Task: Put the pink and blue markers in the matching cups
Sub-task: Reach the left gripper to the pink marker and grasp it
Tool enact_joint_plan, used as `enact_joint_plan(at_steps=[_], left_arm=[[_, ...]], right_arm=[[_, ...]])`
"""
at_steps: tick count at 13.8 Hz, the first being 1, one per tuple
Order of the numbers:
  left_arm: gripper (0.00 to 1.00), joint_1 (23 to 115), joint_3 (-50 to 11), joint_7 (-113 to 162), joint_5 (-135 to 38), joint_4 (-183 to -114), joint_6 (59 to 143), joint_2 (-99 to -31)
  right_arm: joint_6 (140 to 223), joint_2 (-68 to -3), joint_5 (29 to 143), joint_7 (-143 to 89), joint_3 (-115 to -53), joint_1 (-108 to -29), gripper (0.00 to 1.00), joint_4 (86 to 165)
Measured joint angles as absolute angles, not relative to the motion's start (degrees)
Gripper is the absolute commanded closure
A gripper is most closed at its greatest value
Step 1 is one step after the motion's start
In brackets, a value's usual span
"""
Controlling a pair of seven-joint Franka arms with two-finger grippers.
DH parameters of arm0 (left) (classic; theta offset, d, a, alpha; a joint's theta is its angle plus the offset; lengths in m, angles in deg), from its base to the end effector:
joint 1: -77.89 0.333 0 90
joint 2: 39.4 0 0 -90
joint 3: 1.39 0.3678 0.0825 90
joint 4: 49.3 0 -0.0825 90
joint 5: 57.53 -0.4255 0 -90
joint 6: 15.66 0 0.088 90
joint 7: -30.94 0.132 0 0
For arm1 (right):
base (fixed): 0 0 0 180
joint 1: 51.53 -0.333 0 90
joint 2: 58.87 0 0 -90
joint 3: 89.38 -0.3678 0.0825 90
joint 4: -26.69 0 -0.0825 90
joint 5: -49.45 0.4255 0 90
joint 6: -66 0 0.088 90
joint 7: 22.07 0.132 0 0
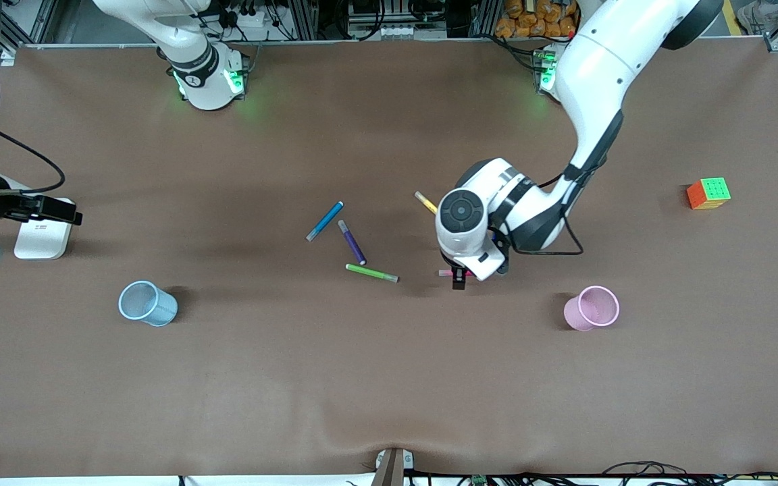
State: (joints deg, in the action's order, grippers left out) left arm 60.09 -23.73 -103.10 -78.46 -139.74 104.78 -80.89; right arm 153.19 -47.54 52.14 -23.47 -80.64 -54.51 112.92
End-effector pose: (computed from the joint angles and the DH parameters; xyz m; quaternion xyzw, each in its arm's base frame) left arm 0.6079 -0.4310 0.2136 -0.7293 -0.6806 -0.0166 0.0676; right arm 0.6463 -0.0501 0.5589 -0.9952 0.0387 0.0885 0.0140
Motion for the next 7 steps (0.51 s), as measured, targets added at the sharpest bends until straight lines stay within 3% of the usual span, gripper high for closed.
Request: enact_joint_plan(at_steps=[4,7], left_arm=[[0.09,59.61,-23.67,-105.49,-79.71,-139.66,107.39,-82.62],[0.22,59.09,-23.54,-106.48,-80.26,-139.64,108.30,-83.42]], right_arm=[[153.08,-46.92,52.30,-23.30,-80.64,-53.88,0.00,112.91],[152.67,-46.91,52.59,-18.11,-81.11,-54.17,0.00,112.91]])
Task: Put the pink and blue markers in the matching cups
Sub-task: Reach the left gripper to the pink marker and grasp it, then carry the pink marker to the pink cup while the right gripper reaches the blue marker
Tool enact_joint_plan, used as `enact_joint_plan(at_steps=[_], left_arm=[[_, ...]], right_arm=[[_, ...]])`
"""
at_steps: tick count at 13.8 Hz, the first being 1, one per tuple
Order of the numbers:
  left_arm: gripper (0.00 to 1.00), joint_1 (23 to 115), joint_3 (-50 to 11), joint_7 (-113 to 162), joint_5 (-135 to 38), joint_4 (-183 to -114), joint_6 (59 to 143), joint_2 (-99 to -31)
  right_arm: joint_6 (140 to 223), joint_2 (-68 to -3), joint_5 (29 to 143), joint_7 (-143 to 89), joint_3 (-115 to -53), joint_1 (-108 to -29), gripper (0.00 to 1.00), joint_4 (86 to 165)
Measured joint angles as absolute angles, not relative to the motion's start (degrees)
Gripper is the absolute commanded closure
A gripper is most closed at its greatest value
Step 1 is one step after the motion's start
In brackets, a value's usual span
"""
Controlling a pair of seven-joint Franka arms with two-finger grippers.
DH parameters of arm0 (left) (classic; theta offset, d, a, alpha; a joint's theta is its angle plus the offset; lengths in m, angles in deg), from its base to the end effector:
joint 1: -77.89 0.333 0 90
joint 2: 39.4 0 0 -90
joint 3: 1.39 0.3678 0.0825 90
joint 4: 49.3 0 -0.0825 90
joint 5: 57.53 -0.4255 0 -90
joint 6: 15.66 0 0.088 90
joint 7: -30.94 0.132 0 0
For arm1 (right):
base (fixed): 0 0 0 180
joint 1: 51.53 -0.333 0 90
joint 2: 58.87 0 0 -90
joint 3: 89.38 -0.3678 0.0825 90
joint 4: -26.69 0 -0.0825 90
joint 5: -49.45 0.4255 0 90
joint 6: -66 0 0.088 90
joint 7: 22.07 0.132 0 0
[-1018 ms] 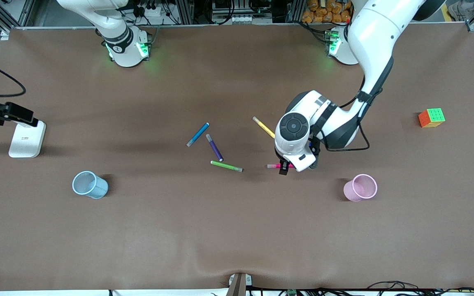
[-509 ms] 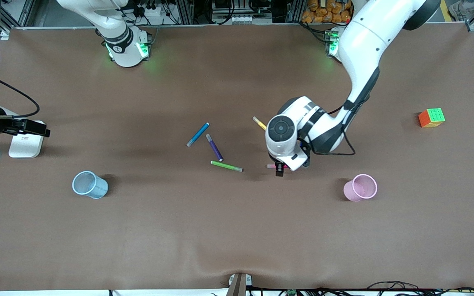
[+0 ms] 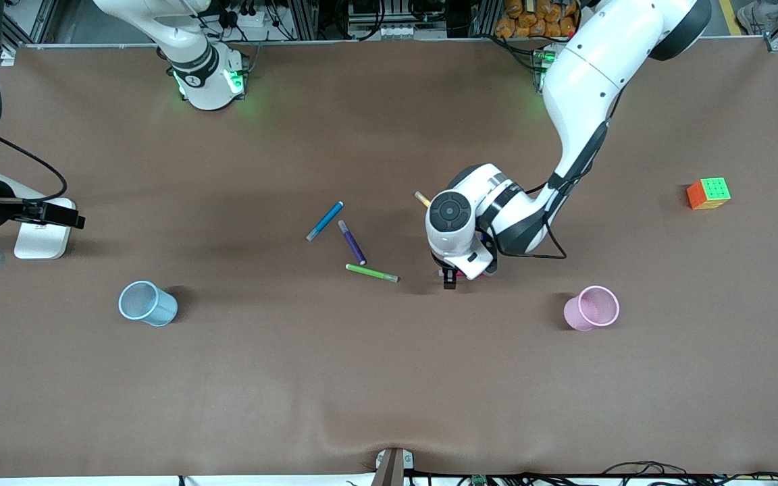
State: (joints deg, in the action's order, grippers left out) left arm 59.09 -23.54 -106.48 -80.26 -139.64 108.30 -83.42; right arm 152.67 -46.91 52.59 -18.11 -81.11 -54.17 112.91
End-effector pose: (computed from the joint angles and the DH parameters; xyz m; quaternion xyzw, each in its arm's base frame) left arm 0.6037 -0.4435 0.1868 -0.7219 -0.6895 -0.0210 0.0550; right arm 0.6477 -0.0478 0.5512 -0.9914 0.0842 0.0990 0.0138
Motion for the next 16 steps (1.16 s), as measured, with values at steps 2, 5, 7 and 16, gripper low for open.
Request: enact_joint_plan(at_steps=[2,5,7,16], left_arm=[[0.30,59.08,-23.13,-106.48,-80.41,-139.64,109.54,-83.70],[0.39,59.08,-22.43,-106.48,-80.43,-139.64,111.11,-84.22],[0.48,59.04,-22.40,-106.48,-80.43,-139.64,111.60,-84.58],[0.63,58.71,-22.37,-106.48,-80.53,-139.64,111.75,-84.92]], right_arm=[[152.38,-46.91,52.63,-14.69,-81.55,-54.84,0.00,112.91],[151.04,-46.90,52.71,-9.03,-81.68,-55.94,0.00,112.91],[150.54,-46.84,52.99,-3.74,-81.73,-57.47,0.00,112.94],[150.35,-46.27,57.37,12.30,-81.94,-61.79,0.00,117.11]])
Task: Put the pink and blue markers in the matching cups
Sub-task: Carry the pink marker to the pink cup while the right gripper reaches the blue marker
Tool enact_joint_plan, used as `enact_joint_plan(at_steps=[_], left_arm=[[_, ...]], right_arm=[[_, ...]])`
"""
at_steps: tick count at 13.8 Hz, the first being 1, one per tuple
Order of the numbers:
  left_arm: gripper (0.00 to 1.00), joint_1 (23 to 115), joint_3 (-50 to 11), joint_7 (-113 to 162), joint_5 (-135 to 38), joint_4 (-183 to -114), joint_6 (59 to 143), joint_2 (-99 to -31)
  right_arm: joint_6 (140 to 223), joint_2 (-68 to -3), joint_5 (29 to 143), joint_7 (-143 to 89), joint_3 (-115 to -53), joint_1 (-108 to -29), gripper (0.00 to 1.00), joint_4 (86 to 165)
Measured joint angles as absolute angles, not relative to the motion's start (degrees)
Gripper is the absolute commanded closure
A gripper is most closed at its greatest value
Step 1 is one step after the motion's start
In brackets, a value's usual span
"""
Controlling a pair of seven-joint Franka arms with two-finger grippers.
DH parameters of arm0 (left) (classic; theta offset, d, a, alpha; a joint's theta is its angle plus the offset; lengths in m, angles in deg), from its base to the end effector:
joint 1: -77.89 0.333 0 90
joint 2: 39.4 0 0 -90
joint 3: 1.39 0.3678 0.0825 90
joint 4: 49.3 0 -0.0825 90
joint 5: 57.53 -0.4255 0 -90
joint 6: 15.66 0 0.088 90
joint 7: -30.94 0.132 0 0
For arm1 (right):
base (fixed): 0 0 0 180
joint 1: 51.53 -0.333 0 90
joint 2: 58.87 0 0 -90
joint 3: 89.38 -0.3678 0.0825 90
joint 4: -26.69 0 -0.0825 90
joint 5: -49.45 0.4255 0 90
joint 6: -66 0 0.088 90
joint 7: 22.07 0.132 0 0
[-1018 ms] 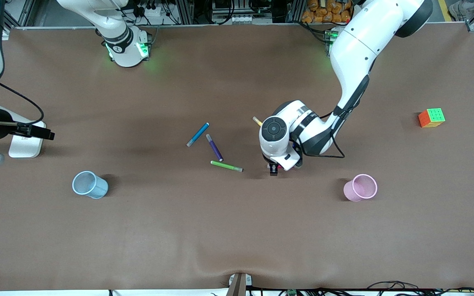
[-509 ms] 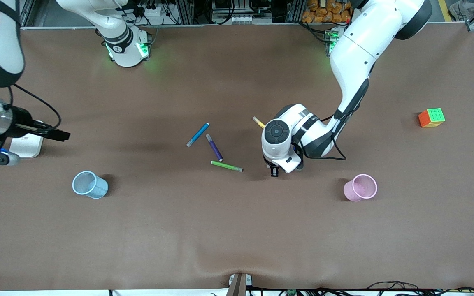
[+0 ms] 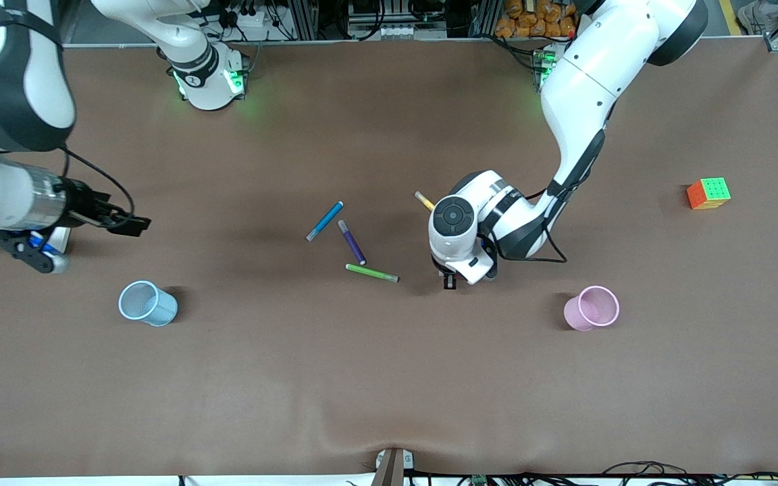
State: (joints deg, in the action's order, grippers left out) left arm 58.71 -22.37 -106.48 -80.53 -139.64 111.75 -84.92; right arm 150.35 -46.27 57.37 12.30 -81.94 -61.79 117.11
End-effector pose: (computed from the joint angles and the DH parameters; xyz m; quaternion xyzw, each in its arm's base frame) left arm 0.6095 -0.4417 0.1693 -0.7213 -0.6912 -0.0211 0.0399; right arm 0.6329 0.0574 0.5071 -0.9469 0.2728 0.1700 0.0006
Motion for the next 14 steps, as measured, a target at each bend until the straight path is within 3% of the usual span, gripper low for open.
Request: enact_joint_plan(at_steps=[2,5,12,14], left_arm=[[0.67,58.43,-22.31,-106.48,-80.53,-139.64,111.75,-85.25],[1.00,58.39,-22.29,-106.48,-80.82,-139.48,111.88,-85.69],[1.00,59.56,-22.18,-105.33,-82.53,-137.64,112.35,-85.14],[1.00,61.71,-23.72,-104.02,-82.22,-137.15,112.19,-83.27]], right_arm=[[151.50,-46.23,58.07,14.06,-81.99,-62.76,0.05,118.84],[156.84,-46.13,60.68,15.74,-82.01,-63.70,0.05,123.15],[171.17,-45.80,61.80,24.80,-82.13,-72.15,0.06,134.04],[178.33,-45.49,61.82,28.88,-82.18,-76.17,0.13,138.31]])
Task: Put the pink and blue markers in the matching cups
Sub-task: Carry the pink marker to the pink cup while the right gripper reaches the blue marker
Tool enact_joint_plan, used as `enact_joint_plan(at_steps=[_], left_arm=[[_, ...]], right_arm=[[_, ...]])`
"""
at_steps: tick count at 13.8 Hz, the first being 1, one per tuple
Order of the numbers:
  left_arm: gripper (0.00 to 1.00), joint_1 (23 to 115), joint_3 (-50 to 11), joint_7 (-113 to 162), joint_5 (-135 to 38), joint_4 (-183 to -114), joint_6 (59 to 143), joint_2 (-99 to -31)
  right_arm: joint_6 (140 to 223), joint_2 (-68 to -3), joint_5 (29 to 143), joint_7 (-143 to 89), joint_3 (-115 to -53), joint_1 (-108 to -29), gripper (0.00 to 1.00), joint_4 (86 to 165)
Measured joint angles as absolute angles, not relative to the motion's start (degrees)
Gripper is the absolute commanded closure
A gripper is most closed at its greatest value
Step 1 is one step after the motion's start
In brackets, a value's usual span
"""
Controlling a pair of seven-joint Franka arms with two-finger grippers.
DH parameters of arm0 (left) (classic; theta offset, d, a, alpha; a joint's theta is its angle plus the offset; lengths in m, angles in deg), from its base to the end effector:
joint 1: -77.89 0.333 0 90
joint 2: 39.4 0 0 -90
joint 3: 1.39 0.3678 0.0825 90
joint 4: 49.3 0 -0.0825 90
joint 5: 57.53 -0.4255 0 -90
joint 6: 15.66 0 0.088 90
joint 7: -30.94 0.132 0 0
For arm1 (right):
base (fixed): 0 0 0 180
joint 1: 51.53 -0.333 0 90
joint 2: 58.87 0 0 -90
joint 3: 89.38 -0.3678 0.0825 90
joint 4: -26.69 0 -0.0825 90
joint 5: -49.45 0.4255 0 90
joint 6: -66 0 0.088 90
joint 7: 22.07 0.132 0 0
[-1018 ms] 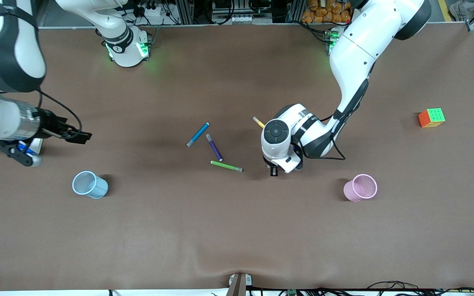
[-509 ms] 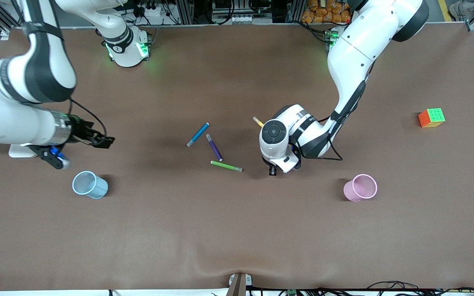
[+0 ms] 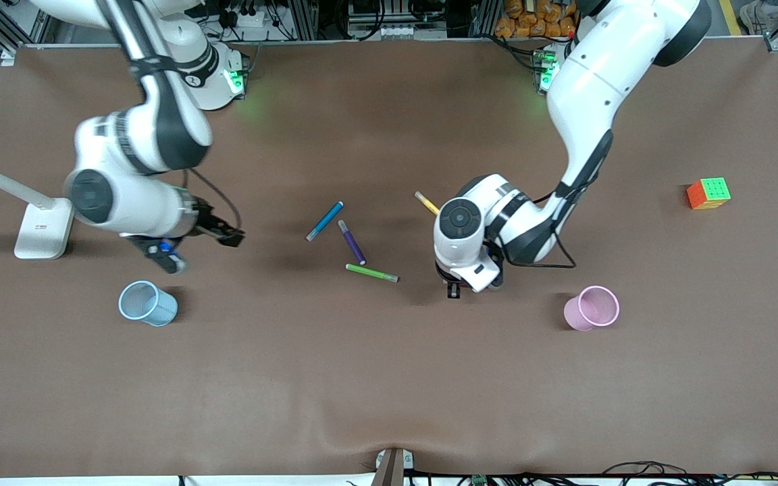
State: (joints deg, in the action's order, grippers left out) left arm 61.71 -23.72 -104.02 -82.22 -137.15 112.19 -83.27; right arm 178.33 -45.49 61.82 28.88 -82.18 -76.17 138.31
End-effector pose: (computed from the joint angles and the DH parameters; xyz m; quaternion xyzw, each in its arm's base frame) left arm 0.6457 -0.4269 0.2138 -0.7259 -0.6869 -0.0359 0.0000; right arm 0.5843 0.2062 0.3494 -0.9327 0.3346 0.1345 0.0054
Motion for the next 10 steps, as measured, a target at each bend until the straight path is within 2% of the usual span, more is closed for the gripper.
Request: enact_joint_plan(at_steps=[2,6,10], left_arm=[[1.00,65.66,-27.36,-101.02,-79.89,-136.96,111.65,-80.55],[1.00,77.60,-37.15,-91.64,-73.17,-136.84,106.55,-74.66],[1.00,95.31,-50.08,-77.55,-69.25,-136.99,97.98,-72.74]], right_arm=[[183.07,-44.57,61.82,32.52,-82.21,-79.59,0.20,141.05],[188.91,-41.56,61.82,36.56,-82.18,-82.90,0.20,141.91],[193.29,-37.77,61.82,39.75,-82.17,-85.59,0.24,141.97]])
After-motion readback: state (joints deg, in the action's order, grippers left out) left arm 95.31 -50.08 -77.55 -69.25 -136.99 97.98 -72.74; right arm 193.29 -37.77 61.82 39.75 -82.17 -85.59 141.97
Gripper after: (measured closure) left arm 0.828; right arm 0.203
